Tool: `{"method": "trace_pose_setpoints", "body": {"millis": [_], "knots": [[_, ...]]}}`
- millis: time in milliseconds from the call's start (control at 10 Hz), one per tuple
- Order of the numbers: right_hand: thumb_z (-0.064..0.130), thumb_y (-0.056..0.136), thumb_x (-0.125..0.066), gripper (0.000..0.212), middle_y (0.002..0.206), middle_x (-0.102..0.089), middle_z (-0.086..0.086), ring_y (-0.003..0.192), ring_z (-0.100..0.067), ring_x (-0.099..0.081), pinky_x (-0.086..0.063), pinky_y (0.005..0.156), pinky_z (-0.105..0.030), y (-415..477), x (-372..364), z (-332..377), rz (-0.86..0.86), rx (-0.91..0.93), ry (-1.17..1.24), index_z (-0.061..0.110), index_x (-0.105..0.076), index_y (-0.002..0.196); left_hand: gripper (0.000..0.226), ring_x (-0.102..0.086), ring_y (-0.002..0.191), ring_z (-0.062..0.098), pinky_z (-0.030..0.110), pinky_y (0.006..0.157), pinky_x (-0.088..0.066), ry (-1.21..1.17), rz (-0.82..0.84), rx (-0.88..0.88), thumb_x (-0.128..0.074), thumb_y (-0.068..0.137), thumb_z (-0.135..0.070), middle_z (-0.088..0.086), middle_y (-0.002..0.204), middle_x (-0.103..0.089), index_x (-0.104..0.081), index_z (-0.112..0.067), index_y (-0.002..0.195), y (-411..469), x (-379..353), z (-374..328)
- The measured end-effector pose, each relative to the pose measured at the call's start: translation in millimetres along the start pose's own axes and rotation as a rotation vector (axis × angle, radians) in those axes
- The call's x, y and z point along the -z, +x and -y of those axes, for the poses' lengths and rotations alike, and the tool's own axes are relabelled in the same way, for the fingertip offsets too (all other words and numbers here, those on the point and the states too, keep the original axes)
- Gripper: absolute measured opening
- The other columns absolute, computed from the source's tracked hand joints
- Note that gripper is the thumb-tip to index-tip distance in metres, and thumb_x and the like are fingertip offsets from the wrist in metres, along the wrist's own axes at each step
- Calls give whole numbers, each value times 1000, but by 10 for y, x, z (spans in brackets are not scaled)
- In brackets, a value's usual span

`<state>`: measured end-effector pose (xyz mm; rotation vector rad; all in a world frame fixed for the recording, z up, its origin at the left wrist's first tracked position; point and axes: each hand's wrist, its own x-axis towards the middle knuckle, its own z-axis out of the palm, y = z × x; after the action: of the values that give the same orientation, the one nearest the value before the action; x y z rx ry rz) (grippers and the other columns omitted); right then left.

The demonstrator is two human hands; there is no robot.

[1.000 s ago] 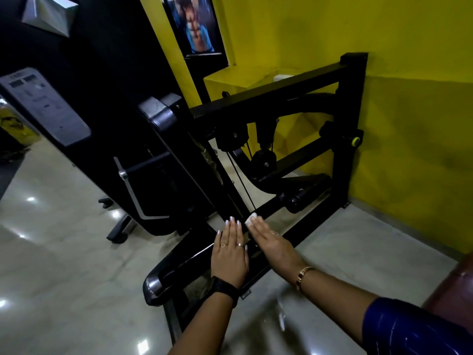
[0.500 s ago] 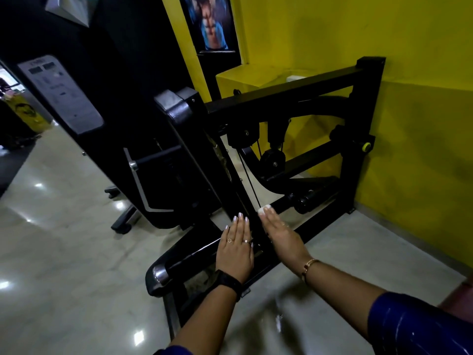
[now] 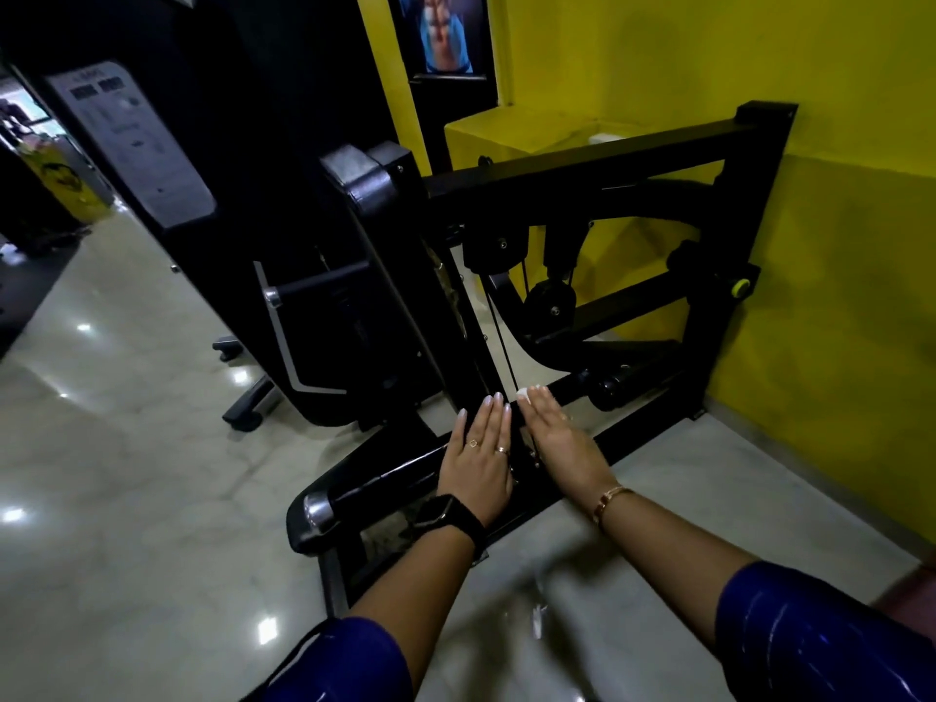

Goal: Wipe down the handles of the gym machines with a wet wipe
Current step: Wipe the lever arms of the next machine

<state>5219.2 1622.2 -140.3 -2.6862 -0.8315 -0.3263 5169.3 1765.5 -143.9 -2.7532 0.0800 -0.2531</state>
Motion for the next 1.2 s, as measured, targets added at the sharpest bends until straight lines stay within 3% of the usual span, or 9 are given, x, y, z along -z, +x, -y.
{"method": "trace_pose_setpoints", "body": {"millis": [100,200,400,600,700,800,1000,1100,1200], "knots": [[-6,95,-39,70,160,-3,-19,149,-28,-1,-11,119,-30,92,192,-139,41,-115,-66,-2,3,151,71,-2,149,21,48,114,21,54,-26,-38,-38,94,-41,8,159,-4,-9,-11,152,94,42,32],[-1,97,-41,68,159,-9,-19,148,-27,-9,-9,118,-27,191,245,-195,-26,-262,-73,-2,-1,151,62,1,145,19,47,115,21,49,-48,-19,-16,92,-34,6,159,-10,-12,-14,151,151,27,90],[-2,94,-38,51,151,-27,-25,141,-38,-24,-25,115,-45,222,66,38,45,-314,137,-7,-29,144,63,-30,144,19,45,119,7,-51,-12,-94,-22,89,-34,5,155,-35,-36,-16,148,183,3,124],[2,97,-40,59,154,-19,-19,147,-29,-13,-18,118,-30,252,138,-132,-28,-349,111,-2,-14,149,64,-26,146,20,45,119,8,-2,-28,-108,-23,90,-35,5,158,-28,-30,-16,151,168,-46,148],[-4,89,-52,62,152,-27,-27,143,-37,-24,-29,115,-38,157,56,-24,12,-233,131,-8,-26,145,64,-29,145,20,44,119,2,-25,-39,-114,-23,89,-35,5,156,-32,-33,-15,149,182,-46,143],[-10,62,-77,78,140,-48,-24,130,-33,-48,-55,84,-32,70,-64,68,34,-33,71,-5,-49,135,66,-30,144,21,43,119,-3,-46,-50,-119,-24,87,-35,6,155,-34,-37,-13,148,189,-63,145],[-19,85,-45,75,158,-15,-19,147,-28,-13,-31,115,-37,77,-19,-207,-85,-227,148,0,-17,151,64,-25,146,22,44,119,-5,-47,-54,-106,-22,91,-35,7,158,-28,-28,-12,151,170,-83,141],[-29,70,-49,87,155,-23,-20,143,-29,-21,-41,105,-32,-91,-200,4,-116,-182,244,2,-29,148,63,-27,145,21,44,119,-3,-82,-70,-102,-23,90,-34,7,156,-32,-30,-12,149,174,-78,126],[-29,64,-56,96,157,-22,-15,144,-28,-22,-39,102,-28,-157,-277,49,-63,-11,247,6,-29,149,63,-29,145,21,44,119,-3,-95,-86,-104,-23,89,-34,6,156,-34,-32,-14,148,181,-70,129]]}}
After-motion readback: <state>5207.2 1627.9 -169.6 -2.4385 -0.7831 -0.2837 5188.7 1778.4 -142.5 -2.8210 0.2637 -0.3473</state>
